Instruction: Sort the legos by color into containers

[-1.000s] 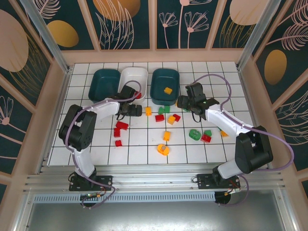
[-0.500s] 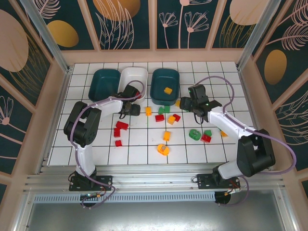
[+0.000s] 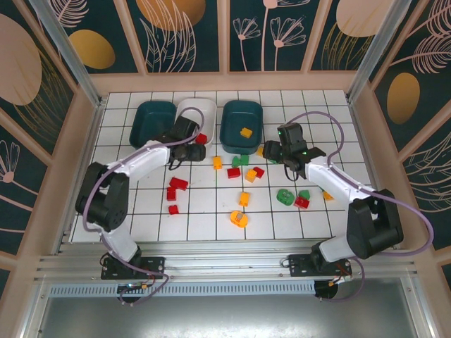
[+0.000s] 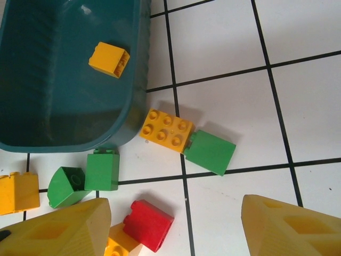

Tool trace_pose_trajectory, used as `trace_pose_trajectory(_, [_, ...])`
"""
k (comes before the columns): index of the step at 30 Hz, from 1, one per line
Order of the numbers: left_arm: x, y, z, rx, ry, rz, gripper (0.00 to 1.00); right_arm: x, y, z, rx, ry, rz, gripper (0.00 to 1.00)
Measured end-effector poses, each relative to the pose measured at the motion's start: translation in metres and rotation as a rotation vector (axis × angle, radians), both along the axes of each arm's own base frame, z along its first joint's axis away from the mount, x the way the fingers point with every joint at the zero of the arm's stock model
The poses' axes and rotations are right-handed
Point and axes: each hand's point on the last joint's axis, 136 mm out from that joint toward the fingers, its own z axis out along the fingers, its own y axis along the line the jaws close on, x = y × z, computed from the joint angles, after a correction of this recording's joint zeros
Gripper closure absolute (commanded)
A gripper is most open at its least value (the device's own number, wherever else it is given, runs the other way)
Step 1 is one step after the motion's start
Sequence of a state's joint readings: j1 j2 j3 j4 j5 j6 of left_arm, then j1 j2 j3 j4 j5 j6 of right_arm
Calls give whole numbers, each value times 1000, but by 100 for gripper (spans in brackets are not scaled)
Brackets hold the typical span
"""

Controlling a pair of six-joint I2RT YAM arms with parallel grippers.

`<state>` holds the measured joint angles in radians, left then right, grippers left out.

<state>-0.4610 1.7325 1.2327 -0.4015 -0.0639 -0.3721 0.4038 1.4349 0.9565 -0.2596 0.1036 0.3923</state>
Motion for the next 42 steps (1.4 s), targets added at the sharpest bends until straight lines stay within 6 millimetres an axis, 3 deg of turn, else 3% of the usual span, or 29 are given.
trace_pose_trajectory(5, [27,2,54,-115,-96,37,54,20,5,-15,-2,26,-1,37])
trace_pose_trajectory(8, [51,41,68,-160,-118,141,54,34,11,-26,-10,32,14,37])
trace_pose_trajectory(13, [85,136,52,-174,-100,389,51,49,18,-37,-14,46,24,41])
trace_pose_trajectory(16, [94,166,29,-175,-57,475,49,63,22,-36,-9,36,32,45])
trace_pose_trajectory(18, [100,173,13,-173,-23,496,45,72,25,-38,-6,34,37,49])
trace_pose_trajectory(22, [117,171,-11,-174,33,501,16,87,31,-46,-2,45,44,56])
trace_pose_trajectory(25, [121,169,-13,-178,44,489,2,95,36,-51,5,56,51,59])
trace_pose_trajectory(28, [121,168,5,-190,18,486,1,102,40,-55,5,67,53,65])
trace_pose_trajectory(31, [117,167,38,-210,-41,478,2,108,42,-61,1,73,54,69])
trace_pose_trajectory(36, [81,162,95,-283,-164,455,2,109,43,-69,-22,93,65,76])
trace_pose_trajectory(39, [59,160,108,-302,-194,448,1,110,45,-69,-36,90,76,79])
trace_pose_trajectory(42, [48,161,108,-300,-196,449,2,111,48,-69,-45,90,80,80])
